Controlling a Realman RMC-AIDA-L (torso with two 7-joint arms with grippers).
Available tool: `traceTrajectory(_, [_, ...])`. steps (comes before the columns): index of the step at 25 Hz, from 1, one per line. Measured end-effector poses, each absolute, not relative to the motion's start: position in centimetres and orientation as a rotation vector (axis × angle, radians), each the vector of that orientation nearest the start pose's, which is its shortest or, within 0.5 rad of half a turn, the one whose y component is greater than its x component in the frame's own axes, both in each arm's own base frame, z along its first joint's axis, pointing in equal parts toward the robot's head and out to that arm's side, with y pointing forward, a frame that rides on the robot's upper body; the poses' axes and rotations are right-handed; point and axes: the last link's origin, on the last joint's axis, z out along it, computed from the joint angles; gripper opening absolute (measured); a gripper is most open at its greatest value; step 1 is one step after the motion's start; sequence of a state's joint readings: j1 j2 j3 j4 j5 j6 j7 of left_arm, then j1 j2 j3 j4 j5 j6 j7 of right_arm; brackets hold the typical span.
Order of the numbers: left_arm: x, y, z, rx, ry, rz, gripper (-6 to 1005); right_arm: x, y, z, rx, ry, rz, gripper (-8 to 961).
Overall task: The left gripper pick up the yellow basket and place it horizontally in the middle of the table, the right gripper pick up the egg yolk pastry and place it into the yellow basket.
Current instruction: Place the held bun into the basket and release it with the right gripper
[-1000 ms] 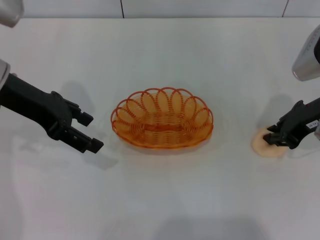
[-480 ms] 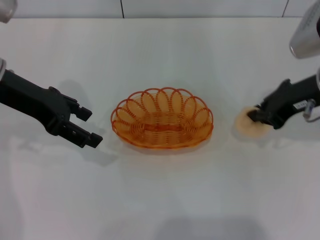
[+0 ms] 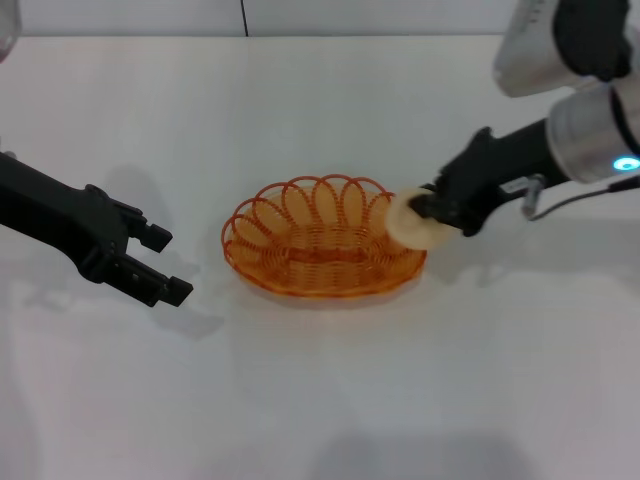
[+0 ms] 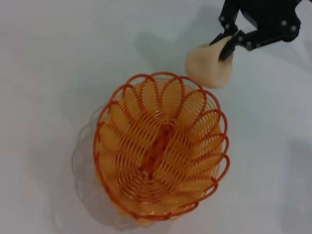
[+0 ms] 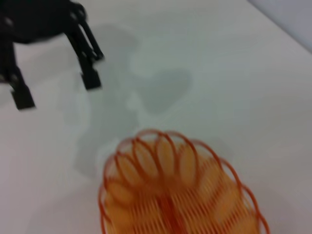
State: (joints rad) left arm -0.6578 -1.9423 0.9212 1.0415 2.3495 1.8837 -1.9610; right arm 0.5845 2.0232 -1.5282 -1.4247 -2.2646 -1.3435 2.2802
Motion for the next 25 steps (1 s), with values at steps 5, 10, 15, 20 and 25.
traceTrajectory(5, [-22.4,34.2,6.7,-3.022,-0.820,0.143,888,10.7,35.8,-2.9,-2.827,0.251,-0.076,40])
traceTrajectory(10, [-22.4,34.2,6.6,-3.023,-0.819,0.137,888,9.6,35.5,-4.9,-2.843,0.147,-0.020,38])
traceTrajectory(15, [-22.4,34.2,6.5,-3.020,-0.820,0.135,888,9.4,35.3,-5.6,-2.855,0.120,0.035,38])
traceTrajectory(20, [-22.4,34.2,6.5,-3.019,-0.820,0.134,888,9.4,35.4,-5.8,-2.863,0.123,0.051,38])
traceTrajectory(25, [-22.4,34.2,6.5,-3.015,-0.819,0.133,888,9.4,35.4,-5.9,-2.857,0.116,0.053,37])
